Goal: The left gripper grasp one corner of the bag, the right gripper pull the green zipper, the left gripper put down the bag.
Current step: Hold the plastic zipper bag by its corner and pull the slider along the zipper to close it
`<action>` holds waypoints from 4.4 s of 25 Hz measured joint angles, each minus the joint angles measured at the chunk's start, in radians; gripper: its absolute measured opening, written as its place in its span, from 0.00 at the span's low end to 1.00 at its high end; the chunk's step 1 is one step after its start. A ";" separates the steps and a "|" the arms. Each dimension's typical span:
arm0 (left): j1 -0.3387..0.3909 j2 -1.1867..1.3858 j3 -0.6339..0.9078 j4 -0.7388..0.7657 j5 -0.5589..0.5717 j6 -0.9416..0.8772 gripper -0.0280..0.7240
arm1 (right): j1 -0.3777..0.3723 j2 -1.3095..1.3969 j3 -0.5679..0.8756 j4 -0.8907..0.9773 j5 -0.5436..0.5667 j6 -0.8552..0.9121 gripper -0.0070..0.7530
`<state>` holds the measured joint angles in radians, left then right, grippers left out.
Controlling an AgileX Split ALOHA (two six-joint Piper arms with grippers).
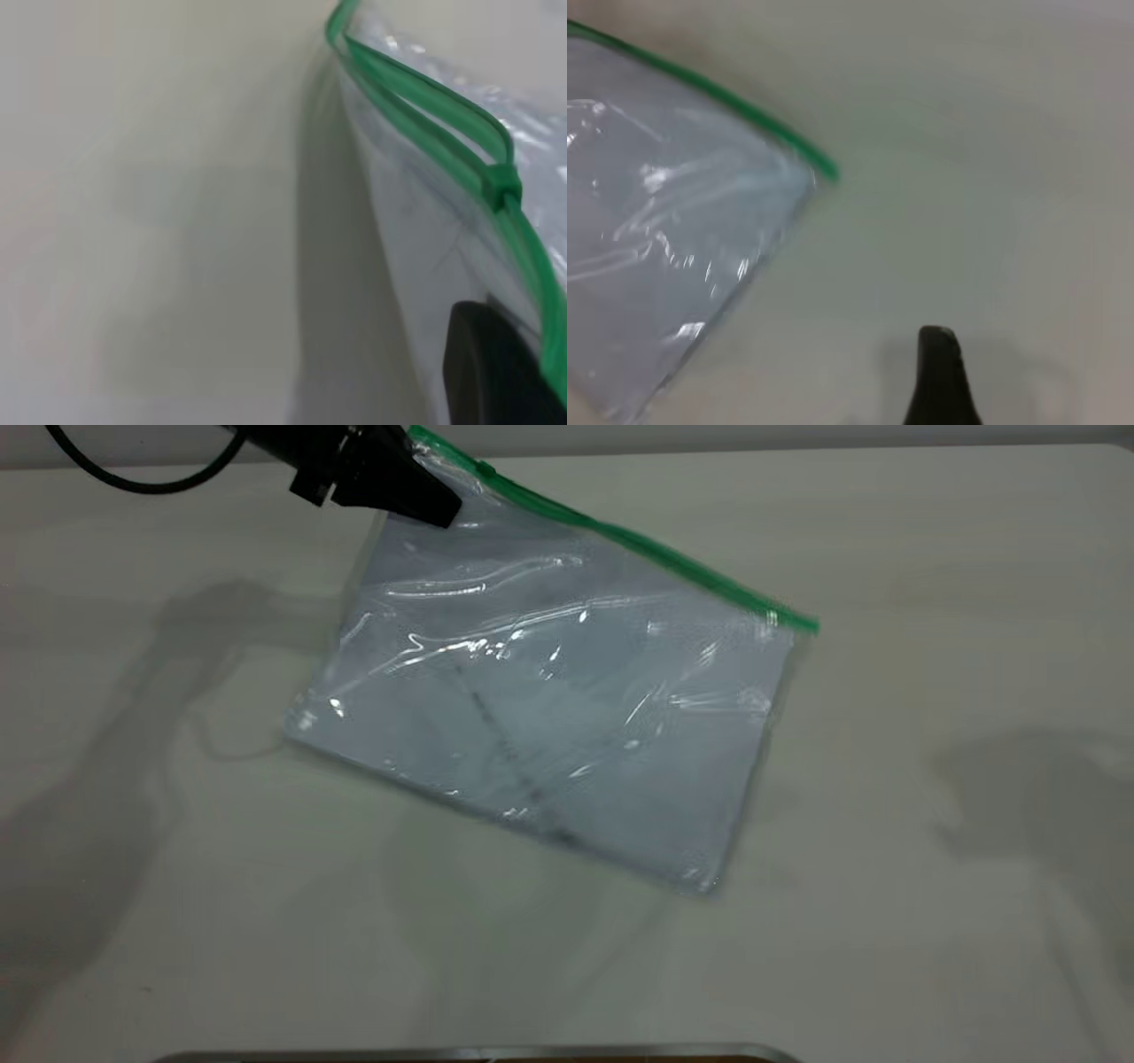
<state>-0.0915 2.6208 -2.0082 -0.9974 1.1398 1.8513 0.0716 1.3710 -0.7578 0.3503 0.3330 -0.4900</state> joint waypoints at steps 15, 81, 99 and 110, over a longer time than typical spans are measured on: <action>-0.198 0.002 -0.101 0.158 -0.014 0.207 0.11 | 0.244 0.498 -0.312 0.036 -0.015 -0.157 0.78; -0.314 0.016 -0.101 -0.039 -0.162 0.265 0.11 | 0.249 0.691 -0.453 0.461 0.025 -0.612 0.05; -0.238 0.011 -0.101 -0.084 -0.125 0.206 0.11 | 0.143 0.700 -0.457 0.264 0.291 -0.426 0.05; -0.212 0.010 -0.101 0.164 -0.211 -0.009 0.11 | 0.137 0.700 -0.457 -0.027 0.453 -0.164 0.05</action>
<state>-0.3036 2.6313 -2.1089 -0.8334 0.9285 1.8424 0.2085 2.0707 -1.2150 0.3231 0.7860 -0.6544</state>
